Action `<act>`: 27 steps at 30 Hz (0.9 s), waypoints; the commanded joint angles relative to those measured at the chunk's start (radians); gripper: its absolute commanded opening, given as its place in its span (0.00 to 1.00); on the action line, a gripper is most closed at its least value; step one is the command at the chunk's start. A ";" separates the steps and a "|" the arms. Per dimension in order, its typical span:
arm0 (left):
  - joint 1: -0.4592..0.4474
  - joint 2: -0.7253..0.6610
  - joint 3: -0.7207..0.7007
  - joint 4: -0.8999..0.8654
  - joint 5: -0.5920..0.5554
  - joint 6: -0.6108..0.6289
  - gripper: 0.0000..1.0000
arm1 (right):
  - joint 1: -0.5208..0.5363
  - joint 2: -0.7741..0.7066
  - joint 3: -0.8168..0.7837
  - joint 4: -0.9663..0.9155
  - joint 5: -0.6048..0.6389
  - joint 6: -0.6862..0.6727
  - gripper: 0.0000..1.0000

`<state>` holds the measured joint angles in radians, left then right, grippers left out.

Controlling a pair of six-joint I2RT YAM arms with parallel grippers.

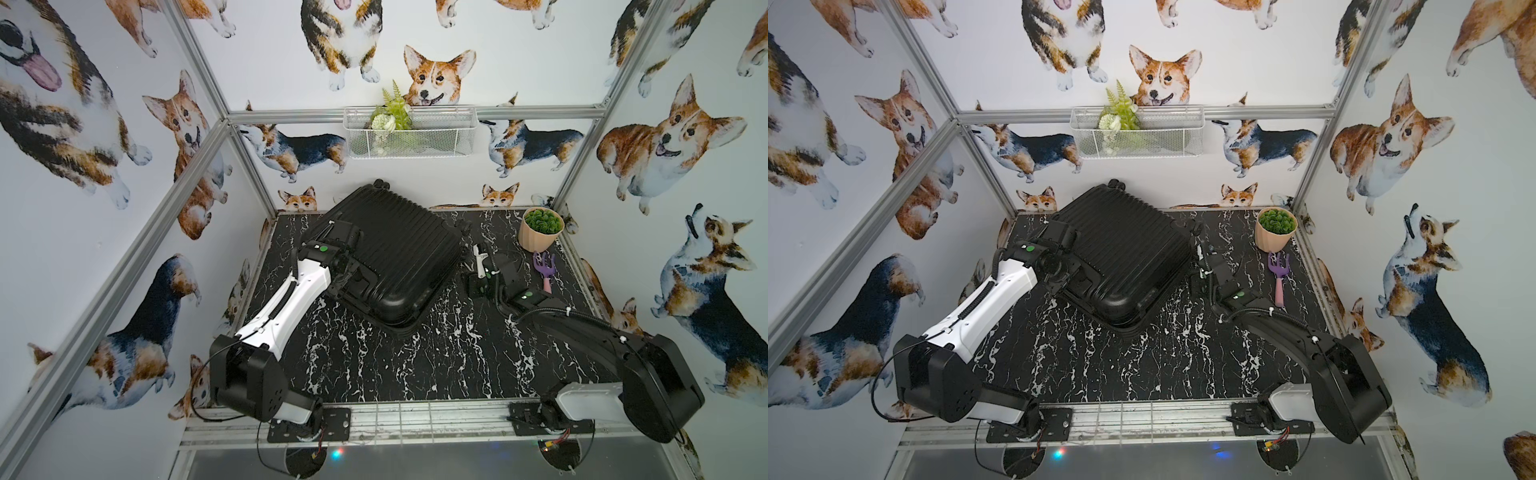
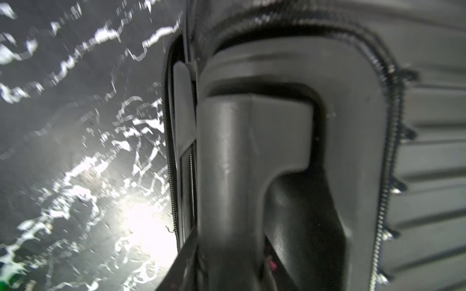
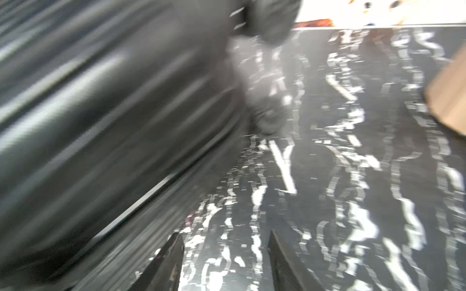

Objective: Close the suitcase zippers
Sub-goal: Adjust the suitcase at the center of the board.

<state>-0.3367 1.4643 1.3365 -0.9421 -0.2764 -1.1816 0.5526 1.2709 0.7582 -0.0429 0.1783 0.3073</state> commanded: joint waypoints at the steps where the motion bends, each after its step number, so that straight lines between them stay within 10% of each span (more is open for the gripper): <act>1: 0.048 -0.008 0.034 0.046 -0.046 0.172 0.26 | -0.053 -0.059 -0.016 -0.043 -0.008 -0.054 0.58; 11: 0.182 0.036 0.027 0.244 0.271 0.695 0.26 | -0.170 -0.143 -0.054 -0.079 -0.109 -0.098 0.59; 27: 0.319 0.264 0.244 0.276 0.586 1.042 0.23 | -0.170 -0.231 -0.229 0.061 -0.367 -0.086 0.58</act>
<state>-0.0410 1.6962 1.5211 -0.7319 0.1730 -0.2512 0.3805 1.0435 0.5514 -0.0593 -0.0860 0.2321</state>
